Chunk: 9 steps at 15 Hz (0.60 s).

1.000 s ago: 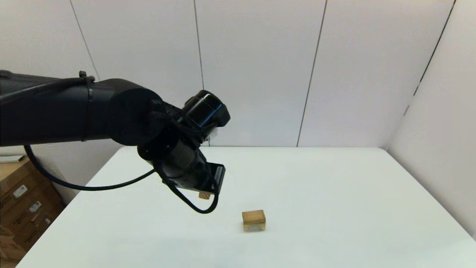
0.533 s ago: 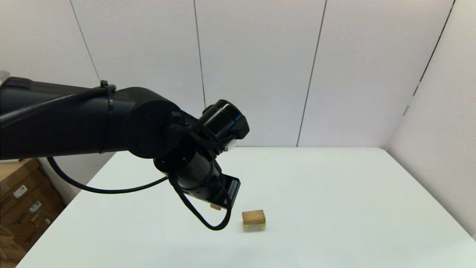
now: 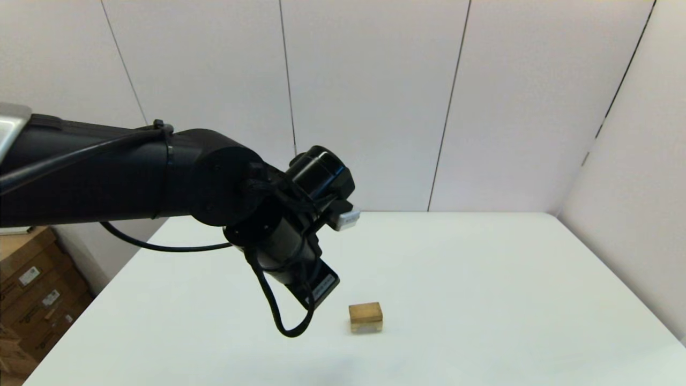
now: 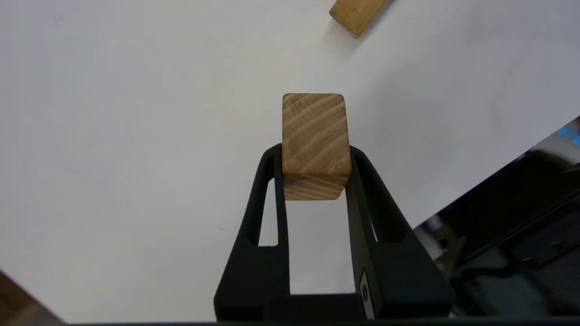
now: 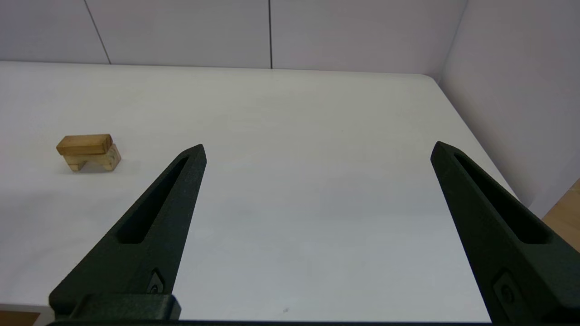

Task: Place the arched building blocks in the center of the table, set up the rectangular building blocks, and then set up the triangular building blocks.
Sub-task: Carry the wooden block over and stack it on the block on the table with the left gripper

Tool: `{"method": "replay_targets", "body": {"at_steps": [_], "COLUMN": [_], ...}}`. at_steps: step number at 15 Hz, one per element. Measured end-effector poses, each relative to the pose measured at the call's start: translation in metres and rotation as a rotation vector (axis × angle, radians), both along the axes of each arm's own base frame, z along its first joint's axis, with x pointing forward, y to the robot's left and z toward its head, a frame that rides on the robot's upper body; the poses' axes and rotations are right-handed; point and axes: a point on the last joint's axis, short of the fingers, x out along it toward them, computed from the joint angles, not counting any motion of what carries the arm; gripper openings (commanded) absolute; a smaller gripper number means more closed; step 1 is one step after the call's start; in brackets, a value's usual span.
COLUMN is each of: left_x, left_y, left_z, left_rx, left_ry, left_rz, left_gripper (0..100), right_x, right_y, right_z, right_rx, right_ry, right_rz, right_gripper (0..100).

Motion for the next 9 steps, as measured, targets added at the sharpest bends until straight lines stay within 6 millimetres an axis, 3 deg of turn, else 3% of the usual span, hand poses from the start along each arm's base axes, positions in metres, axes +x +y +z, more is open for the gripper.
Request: {"method": "replay_targets", "body": {"at_steps": [5, 9], "left_x": [0.016, 0.030], "left_y": [0.010, 0.000], "left_z": [-0.004, -0.006], "left_rx": [0.173, 0.231], "left_ry": [-0.076, -0.111], "left_rz": [-0.348, -0.498], "left_gripper": [0, 0], "right_x": [0.000, 0.000], "right_y": [0.000, 0.000], "right_z": [0.000, 0.000], "right_rx": [0.000, 0.000], "right_ry": [0.000, 0.000], "right_rz": [0.000, 0.000], "right_gripper": [100, 100]}}
